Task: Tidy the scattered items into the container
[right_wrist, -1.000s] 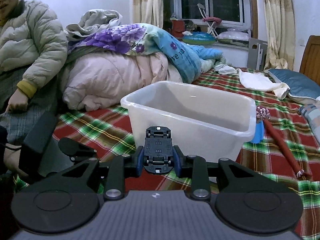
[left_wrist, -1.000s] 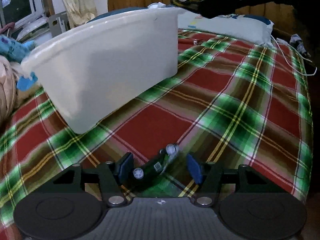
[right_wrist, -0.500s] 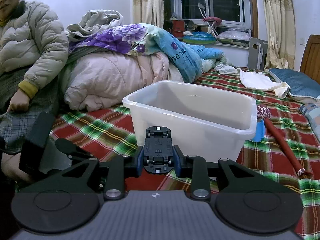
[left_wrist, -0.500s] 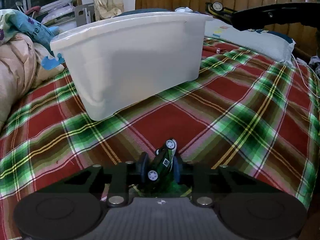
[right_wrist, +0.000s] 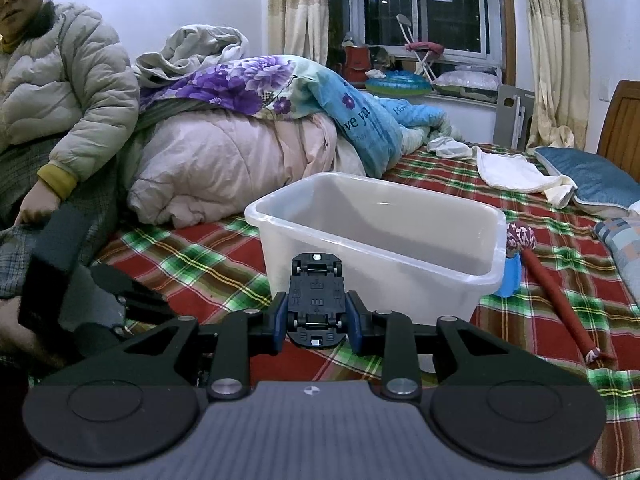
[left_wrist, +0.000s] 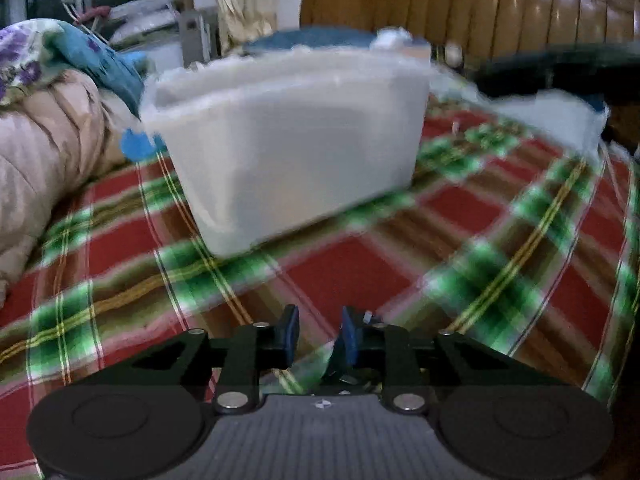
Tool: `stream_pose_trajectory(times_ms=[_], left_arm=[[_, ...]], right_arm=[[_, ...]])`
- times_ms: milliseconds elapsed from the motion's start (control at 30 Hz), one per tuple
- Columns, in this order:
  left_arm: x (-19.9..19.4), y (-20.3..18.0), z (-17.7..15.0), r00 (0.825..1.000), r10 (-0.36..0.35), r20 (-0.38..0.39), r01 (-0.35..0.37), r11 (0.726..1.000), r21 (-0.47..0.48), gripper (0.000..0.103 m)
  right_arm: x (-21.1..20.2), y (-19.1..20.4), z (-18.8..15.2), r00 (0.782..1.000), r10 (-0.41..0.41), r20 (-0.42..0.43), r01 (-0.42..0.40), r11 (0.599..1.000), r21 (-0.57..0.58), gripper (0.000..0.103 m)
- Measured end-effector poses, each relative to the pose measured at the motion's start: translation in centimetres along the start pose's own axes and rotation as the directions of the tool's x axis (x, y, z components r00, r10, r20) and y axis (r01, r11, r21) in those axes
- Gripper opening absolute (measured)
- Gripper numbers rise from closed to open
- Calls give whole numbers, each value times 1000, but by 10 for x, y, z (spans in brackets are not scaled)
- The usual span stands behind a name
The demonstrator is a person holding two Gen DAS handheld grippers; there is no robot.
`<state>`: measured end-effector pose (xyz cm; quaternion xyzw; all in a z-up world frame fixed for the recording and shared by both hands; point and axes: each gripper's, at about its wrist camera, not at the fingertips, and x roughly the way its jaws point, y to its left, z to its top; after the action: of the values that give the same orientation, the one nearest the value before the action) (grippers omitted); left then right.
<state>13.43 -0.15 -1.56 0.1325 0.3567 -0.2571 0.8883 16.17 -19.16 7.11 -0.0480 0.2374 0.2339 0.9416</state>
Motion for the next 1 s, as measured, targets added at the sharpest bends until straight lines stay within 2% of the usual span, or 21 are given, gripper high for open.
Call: stream_pose_trajectory(times_ms=[67, 100, 133, 167, 200, 233, 300, 367, 433, 600, 833, 1000], left_arm=[[2, -3, -5, 1000, -21, 4, 21, 1000, -8, 32], [0, -5, -8, 999, -26, 21, 26, 1000, -13, 38], [-3, -6, -9, 999, -33, 38, 34, 999, -19, 48], [-5, -8, -11, 998, -43, 53, 44, 999, -25, 54], [-7, -10, -12, 997, -48, 67, 50, 998, -26, 66], [-7, -12, -14, 996, -42, 73, 44, 999, -24, 70], [0, -14, -15, 998, -18, 53, 20, 999, -27, 69], [7, -16, -16, 1000, -2, 31, 3, 999, -33, 60], [11, -18, -18, 1000, 9, 13, -9, 999, -40, 37], [12, -21, -20, 999, 34, 18, -33, 998, -54, 33], [9, -25, -19, 999, 32, 29, -30, 997, -76, 33], [-3, -25, -12, 997, 48, 61, -43, 996, -80, 33]], right_arm=[[0, 0, -1, 1000, 1, -4, -1, 1000, 2, 33], [-1, 0, -3, 1000, 3, -7, -3, 1000, 5, 33], [0, 0, -4, 1000, 4, -11, -4, 1000, 5, 33], [0, -1, -5, 1000, 4, -16, -3, 1000, 5, 33], [1, -1, -7, 1000, 5, -20, -5, 1000, 6, 33], [1, -1, -8, 1000, 6, -23, -6, 1000, 7, 33], [3, -2, -10, 1000, 7, -26, -7, 1000, 13, 33], [3, -1, -11, 1000, 11, -26, -10, 1000, 19, 33], [3, 1, -12, 1000, 15, -25, -15, 1000, 14, 33], [3, -1, -14, 999, 14, -31, -13, 1000, 16, 33], [2, 1, -15, 1000, 15, -28, -15, 1000, 16, 33], [-1, -1, -12, 1000, 10, -20, -9, 1000, 16, 33]])
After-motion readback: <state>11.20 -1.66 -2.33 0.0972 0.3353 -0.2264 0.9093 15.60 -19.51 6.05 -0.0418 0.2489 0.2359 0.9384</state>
